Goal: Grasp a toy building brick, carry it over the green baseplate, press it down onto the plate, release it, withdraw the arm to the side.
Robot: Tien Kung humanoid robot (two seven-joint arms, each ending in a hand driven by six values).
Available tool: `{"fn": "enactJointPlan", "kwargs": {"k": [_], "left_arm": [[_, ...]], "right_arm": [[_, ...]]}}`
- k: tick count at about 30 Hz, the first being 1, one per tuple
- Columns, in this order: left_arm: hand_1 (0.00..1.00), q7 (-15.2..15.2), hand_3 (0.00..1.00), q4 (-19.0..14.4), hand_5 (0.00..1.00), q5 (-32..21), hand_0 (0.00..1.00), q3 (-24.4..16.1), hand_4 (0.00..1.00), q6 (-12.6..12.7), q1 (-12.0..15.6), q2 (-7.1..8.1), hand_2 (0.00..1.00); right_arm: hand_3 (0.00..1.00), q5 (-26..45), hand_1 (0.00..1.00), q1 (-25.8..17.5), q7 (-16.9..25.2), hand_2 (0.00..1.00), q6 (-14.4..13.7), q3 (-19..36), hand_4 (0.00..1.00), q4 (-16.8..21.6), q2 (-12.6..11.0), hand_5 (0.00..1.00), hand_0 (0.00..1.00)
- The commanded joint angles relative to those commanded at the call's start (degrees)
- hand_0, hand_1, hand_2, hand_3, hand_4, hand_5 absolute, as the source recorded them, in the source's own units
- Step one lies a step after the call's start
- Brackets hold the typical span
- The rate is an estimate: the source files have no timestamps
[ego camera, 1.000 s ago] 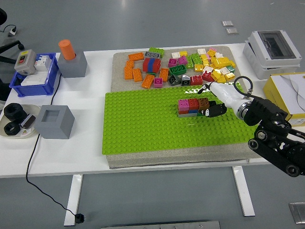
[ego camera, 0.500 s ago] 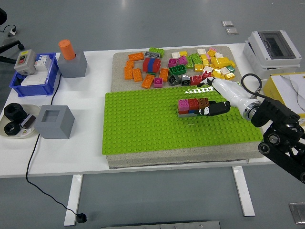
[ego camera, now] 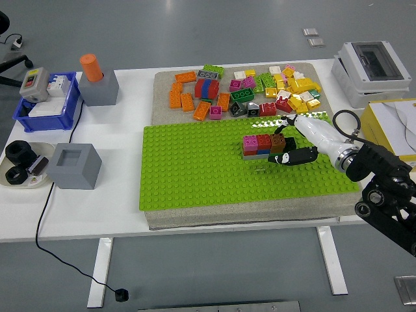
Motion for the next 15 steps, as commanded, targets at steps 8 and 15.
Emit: {"fn": "enactJointPlan", "kwargs": {"k": [8,15], "left_arm": [[0.623,0.0,0.588,0.0,0.168,0.0,0.635,0.1,0.638,0.0,0.0,0.03,0.592],[0.623,0.1,0.588,0.0,0.171,-0.1,0.635,0.2,0.637,0.0,-0.1,0.04,0.591]], "right_arm": [[0.643,0.4,0.863,0.1,0.1,0.917,0.0,-0.2,0.930,-1.0,0.5,0.455,0.862],[0.643,0.5,0.861,0.3,0.0,0.916,0.3,-0.6,0.923,-2.3,0.9,0.461,0.863]]}}
